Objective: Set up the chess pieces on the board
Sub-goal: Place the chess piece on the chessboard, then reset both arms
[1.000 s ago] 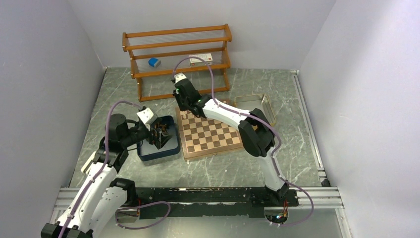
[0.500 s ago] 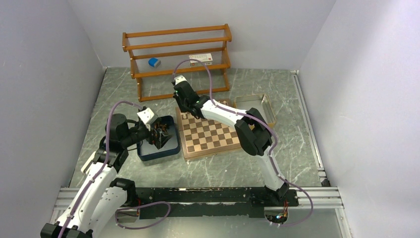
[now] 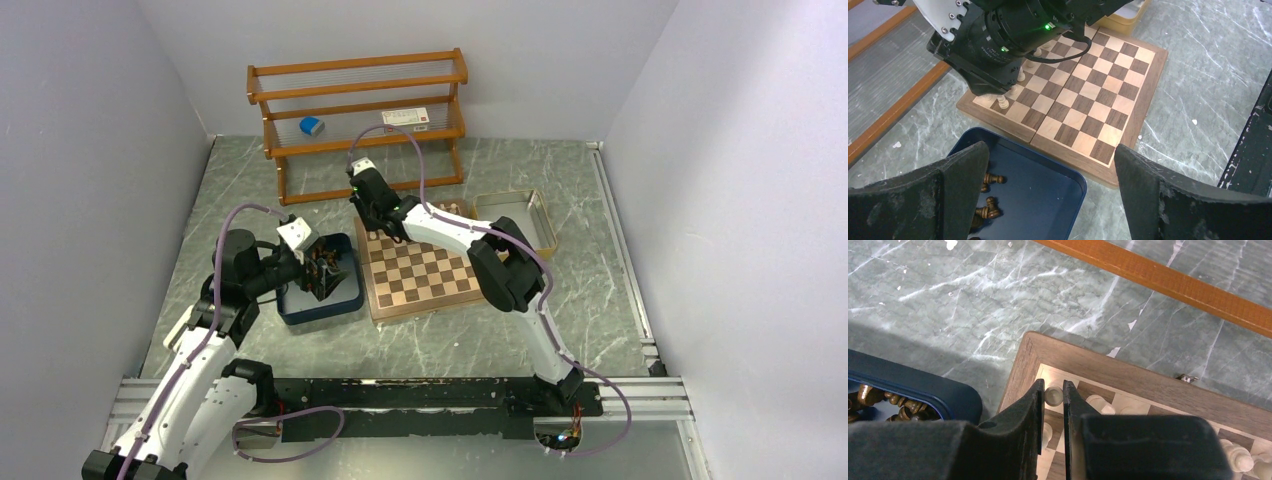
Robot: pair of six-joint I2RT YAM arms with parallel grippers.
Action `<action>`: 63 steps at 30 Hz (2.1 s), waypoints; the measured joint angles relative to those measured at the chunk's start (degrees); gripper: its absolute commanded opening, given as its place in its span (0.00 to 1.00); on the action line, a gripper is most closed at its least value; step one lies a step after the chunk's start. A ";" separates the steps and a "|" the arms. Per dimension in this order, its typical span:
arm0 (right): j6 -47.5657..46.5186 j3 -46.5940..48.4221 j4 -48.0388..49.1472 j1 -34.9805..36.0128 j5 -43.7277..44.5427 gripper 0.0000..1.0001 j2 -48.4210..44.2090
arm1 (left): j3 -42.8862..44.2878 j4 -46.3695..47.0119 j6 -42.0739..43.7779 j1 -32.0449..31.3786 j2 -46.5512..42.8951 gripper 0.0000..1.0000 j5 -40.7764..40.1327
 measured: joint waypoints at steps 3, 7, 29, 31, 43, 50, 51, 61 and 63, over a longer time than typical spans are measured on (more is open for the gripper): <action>0.00 0.00 0.00 0.00 0.00 0.17 0.02 | 0.00 0.00 0.00 0.00 0.00 1.00 0.00; 0.00 0.42 -0.22 0.00 0.00 0.23 0.22 | 0.00 -0.02 0.02 0.00 0.00 1.00 0.00; -0.28 6.19 -3.37 0.00 0.11 0.54 0.98 | 0.02 -0.02 0.24 0.00 0.09 1.00 0.00; -0.31 5.99 -4.04 -0.04 0.07 0.57 0.35 | 0.02 0.02 0.13 -0.02 0.42 1.00 -0.02; 3.10 -15.85 -2.62 -3.32 0.46 0.80 -26.38 | 3.15 0.87 -8.55 -0.33 4.13 1.00 -3.67; 8.02 -31.32 -1.22 -3.72 0.50 1.00 -45.05 | 9.86 0.13 -16.37 -0.33 6.82 1.00 -5.77; 8.90 -33.64 -1.25 -3.65 0.35 1.00 -47.63 | 10.64 -0.39 -17.20 -0.33 7.06 1.00 -5.79; 18.95 -46.31 -4.90 -3.63 3.45 1.00 -65.00 | 14.62 -6.43 -19.69 -0.37 7.04 1.00 -5.68; 20.81 -47.04 -5.99 -3.63 4.50 1.00 -66.16 | 14.29 -6.54 -20.15 -0.35 5.90 1.00 -5.57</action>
